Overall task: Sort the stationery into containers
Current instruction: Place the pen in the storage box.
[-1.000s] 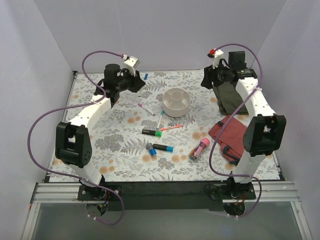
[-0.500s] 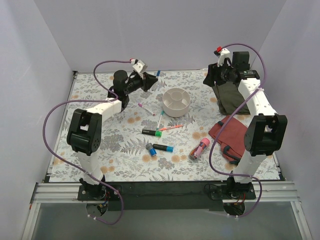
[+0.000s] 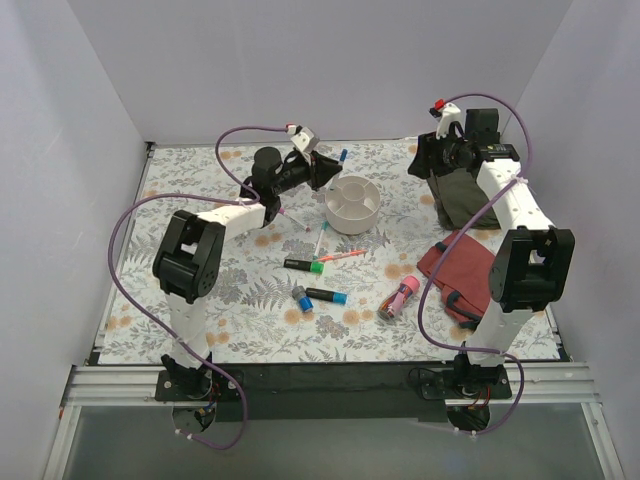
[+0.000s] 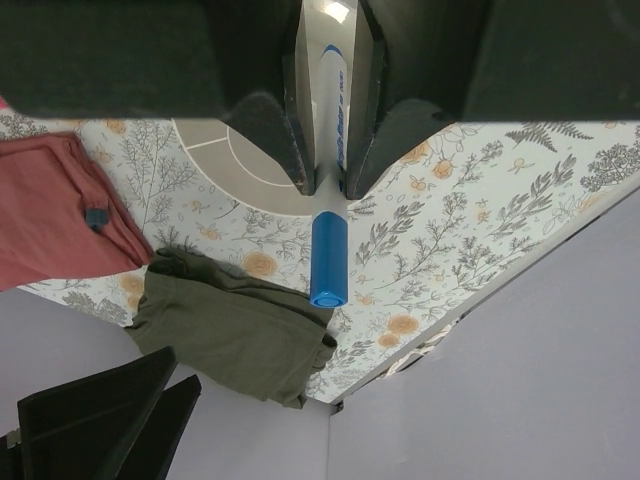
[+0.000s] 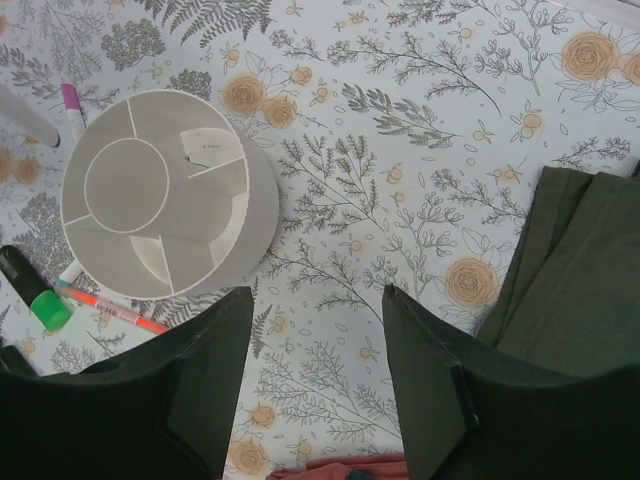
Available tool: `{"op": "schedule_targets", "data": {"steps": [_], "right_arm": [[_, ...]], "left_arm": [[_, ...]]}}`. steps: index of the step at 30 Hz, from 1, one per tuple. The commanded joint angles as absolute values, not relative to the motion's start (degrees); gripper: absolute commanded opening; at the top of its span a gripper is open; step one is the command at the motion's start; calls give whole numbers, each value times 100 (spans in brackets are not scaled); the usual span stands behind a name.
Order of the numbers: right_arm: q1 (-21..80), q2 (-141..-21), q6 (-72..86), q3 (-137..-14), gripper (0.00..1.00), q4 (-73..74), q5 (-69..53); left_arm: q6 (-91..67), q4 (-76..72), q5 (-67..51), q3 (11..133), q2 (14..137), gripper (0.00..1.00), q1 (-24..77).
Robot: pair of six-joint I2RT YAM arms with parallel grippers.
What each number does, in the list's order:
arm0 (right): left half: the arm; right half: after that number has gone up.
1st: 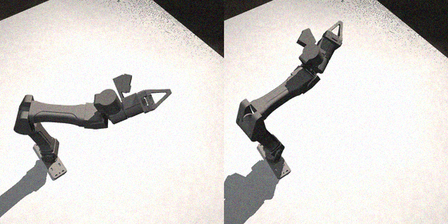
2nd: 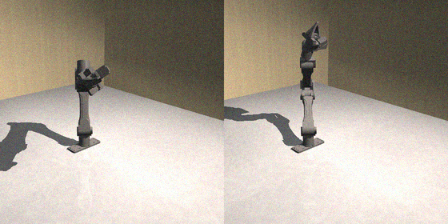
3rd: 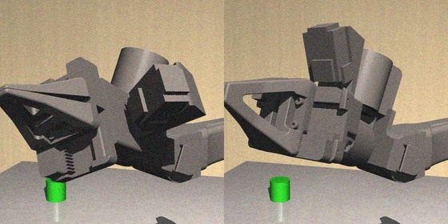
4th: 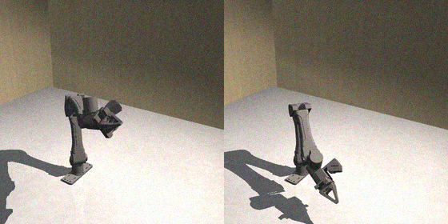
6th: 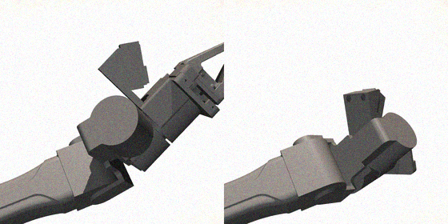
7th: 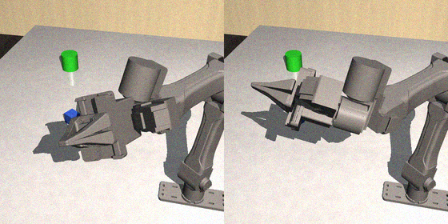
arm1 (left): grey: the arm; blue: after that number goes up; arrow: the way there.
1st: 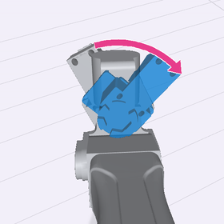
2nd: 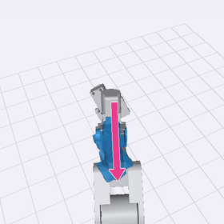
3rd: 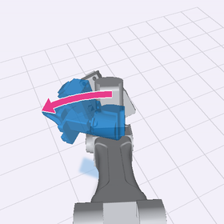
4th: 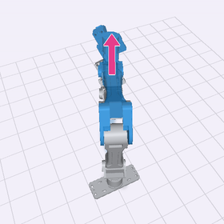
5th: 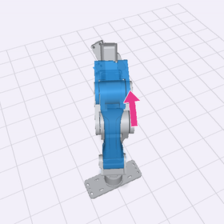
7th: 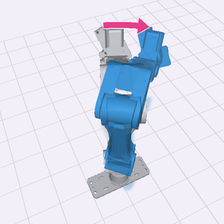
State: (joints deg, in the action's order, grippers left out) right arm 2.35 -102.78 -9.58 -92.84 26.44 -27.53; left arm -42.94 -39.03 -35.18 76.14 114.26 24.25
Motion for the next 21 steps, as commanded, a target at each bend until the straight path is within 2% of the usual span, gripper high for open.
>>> {"op": "schedule_targets", "data": {"steps": [1, 8, 13, 21], "right_arm": [[184, -10143, -958, -9211, 63, 2487, -2786], [150, -10046, -1046, -9246, 63, 2636, -2725], [70, -9932, -1125, -9080, 63, 2769, -2699], [61, -10124, -923, -9131, 63, 2716, -2813]], "left_arm": [[-4412, -4113, -3393, 7778, 11513, 0, 2443], [-4465, -4622, -3357, 7541, 11873, 0, 2417], [-4491, -4772, -3252, 7813, 12155, 0, 2470], [-4597, -4790, -3182, 7726, 12112, 27, 2329]]}}
